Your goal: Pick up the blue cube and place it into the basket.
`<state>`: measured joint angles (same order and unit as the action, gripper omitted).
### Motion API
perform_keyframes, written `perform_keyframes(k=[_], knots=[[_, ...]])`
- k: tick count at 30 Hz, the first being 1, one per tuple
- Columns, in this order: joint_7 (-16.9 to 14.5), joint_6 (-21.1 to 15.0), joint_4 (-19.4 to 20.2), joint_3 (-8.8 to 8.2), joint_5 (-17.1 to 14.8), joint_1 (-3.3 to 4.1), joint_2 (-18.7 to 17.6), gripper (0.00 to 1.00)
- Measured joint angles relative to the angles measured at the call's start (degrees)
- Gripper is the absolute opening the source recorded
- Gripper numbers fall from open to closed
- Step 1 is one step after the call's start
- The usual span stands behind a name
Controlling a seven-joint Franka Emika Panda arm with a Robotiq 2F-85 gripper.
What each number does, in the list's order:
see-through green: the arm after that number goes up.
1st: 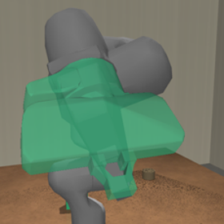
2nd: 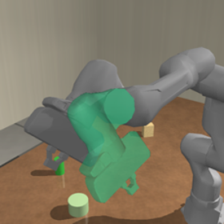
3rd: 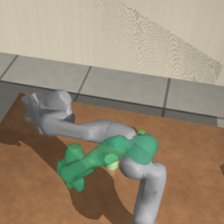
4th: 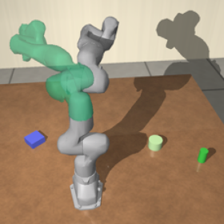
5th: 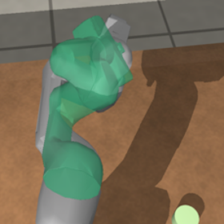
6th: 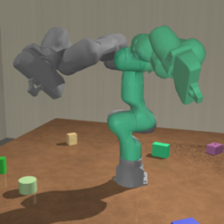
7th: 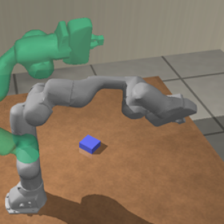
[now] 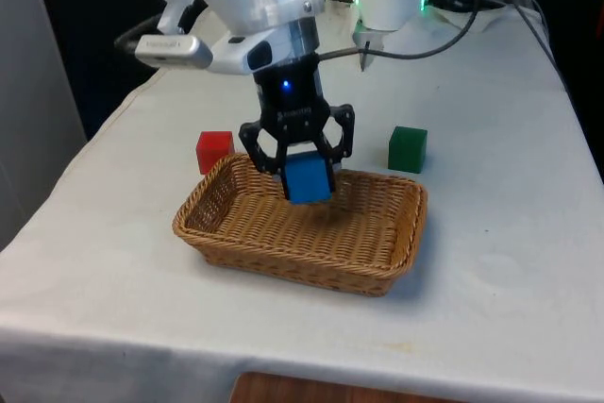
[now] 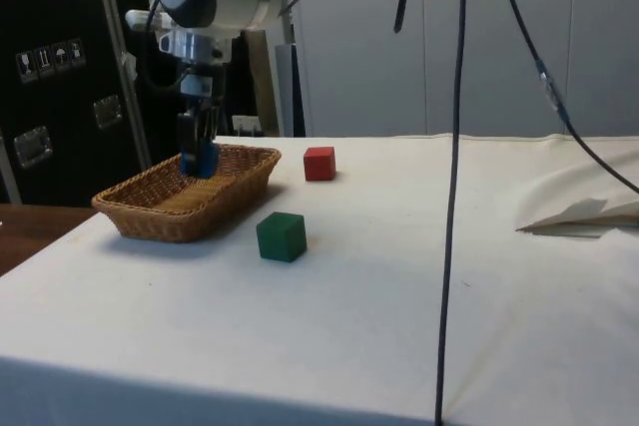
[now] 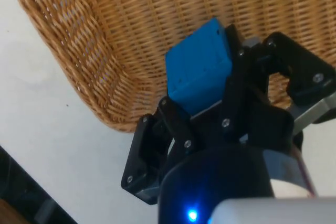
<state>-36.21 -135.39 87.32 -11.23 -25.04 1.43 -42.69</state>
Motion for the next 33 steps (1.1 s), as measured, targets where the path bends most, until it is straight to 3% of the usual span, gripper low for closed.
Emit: perform_keyframes(k=[16,19,20,22,23,26,33], knots=[[0.0,0.0,-5.0,0.0,-2.2,-0.11,-5.8,0.02],[-0.1,0.0,-5.0,0.0,-2.2,-0.11,-5.8,0.26],[-0.1,0.0,-5.0,0.0,-2.2,-0.11,-5.8,0.26],[-0.1,0.0,-5.0,0.0,-2.2,-0.11,-5.8,0.45],[-0.1,0.0,-5.0,0.0,-2.2,-0.11,-5.8,0.65],[-0.2,0.1,-5.0,0.0,-2.2,-0.11,-5.8,0.97],[-0.2,0.1,-5.0,0.0,-2.2,-0.11,-5.8,1.0]])
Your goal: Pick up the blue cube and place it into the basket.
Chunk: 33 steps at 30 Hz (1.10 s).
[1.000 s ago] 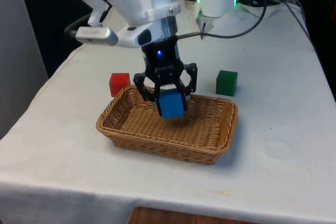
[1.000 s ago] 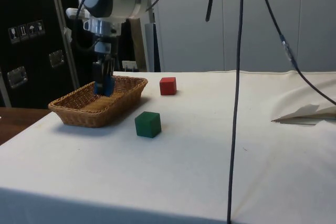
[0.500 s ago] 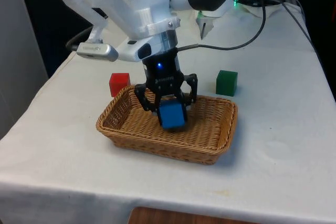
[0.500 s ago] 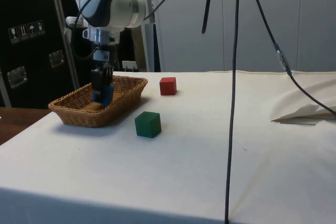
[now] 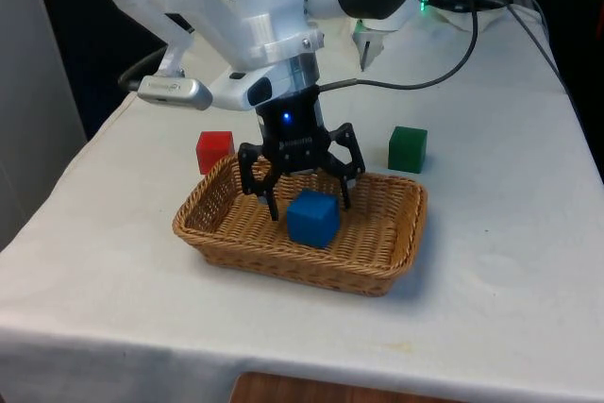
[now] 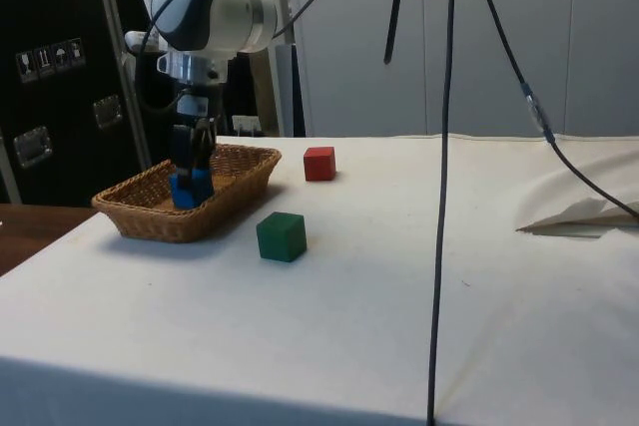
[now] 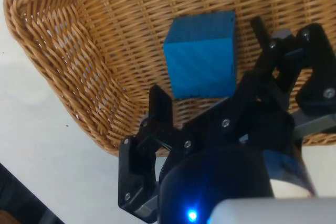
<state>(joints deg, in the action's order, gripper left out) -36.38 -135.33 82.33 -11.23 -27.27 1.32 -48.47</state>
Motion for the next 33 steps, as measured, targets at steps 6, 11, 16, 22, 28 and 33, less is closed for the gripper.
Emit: perform_keyframes(k=[6,11,16,22,28,33], knots=[[0.0,0.1,0.0,-0.17,0.1,0.0,0.5,1.0],[0.1,1.4,0.9,-0.57,0.7,0.17,2.5,1.0],[0.2,1.5,3.2,-0.63,1.8,0.29,5.3,1.0],[0.2,1.7,5.7,-0.63,2.6,0.34,7.9,1.0],[0.2,1.7,8.9,-0.69,3.5,0.4,11.2,1.0],[0.2,1.7,12.1,-0.69,4.4,0.4,14.6,1.0]])
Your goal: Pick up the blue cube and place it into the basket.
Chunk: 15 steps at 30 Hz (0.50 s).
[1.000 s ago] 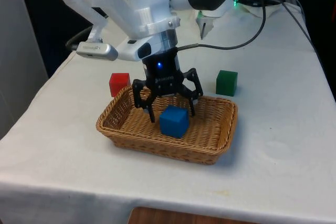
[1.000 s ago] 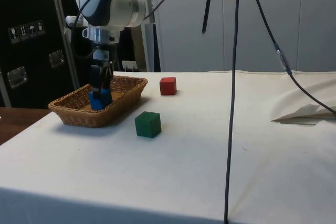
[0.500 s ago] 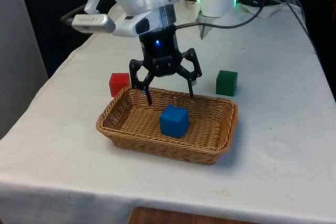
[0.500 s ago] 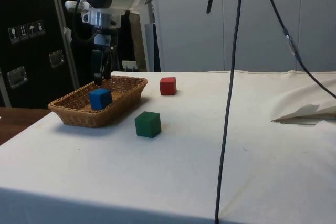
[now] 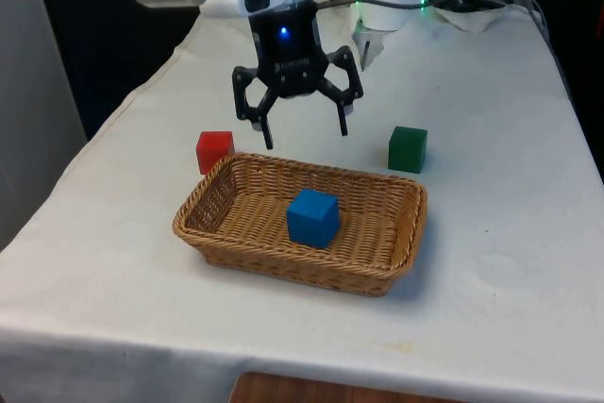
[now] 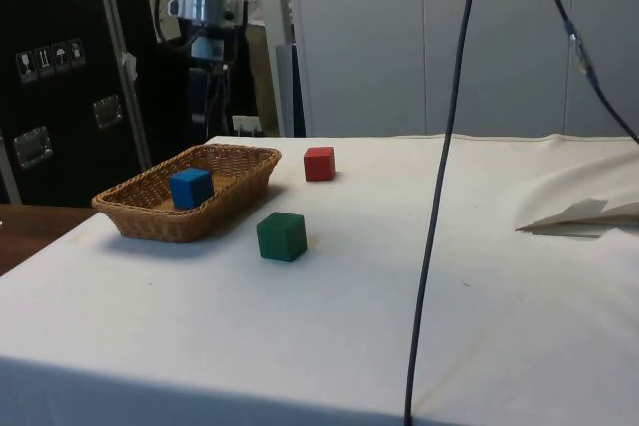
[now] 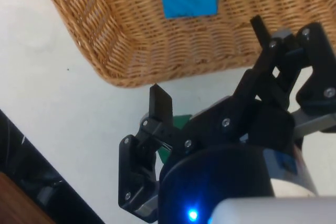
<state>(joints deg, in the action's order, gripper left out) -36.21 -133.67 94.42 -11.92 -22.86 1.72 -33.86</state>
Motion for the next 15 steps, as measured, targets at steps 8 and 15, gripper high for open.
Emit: perform_keyframes(k=[8,15], knots=[[0.0,0.0,3.4,0.0,0.9,0.0,3.7,1.0],[0.0,0.0,6.6,0.0,2.0,0.0,7.3,1.0]])
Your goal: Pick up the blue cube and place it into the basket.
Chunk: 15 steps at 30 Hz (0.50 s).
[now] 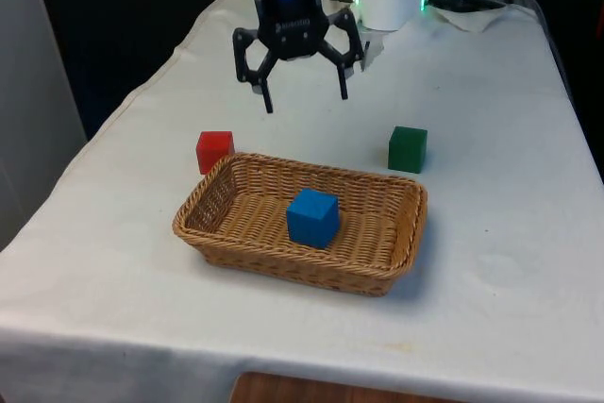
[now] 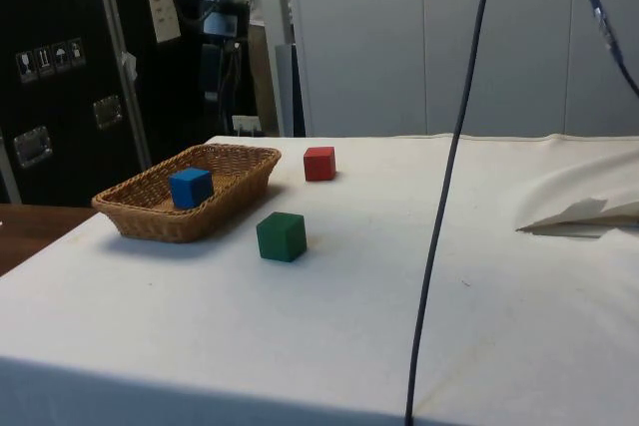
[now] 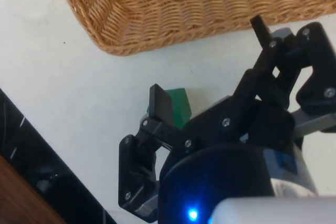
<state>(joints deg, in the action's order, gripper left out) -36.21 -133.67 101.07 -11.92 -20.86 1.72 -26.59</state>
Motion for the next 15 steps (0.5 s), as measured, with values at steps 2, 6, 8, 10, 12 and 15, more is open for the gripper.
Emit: perform_keyframes(k=[2,6,8,10,12,15], knots=[[0.0,0.0,0.9,0.0,0.3,0.0,1.0,1.0],[0.0,0.0,2.9,0.0,0.9,0.0,3.0,1.0],[0.0,0.0,3.7,0.0,1.1,0.0,3.9,1.0],[0.0,0.0,4.5,0.0,1.3,0.0,4.8,1.0],[0.0,0.0,5.8,0.0,1.6,0.0,6.1,1.0],[0.0,0.0,6.7,-0.06,1.8,0.0,6.9,1.0]])
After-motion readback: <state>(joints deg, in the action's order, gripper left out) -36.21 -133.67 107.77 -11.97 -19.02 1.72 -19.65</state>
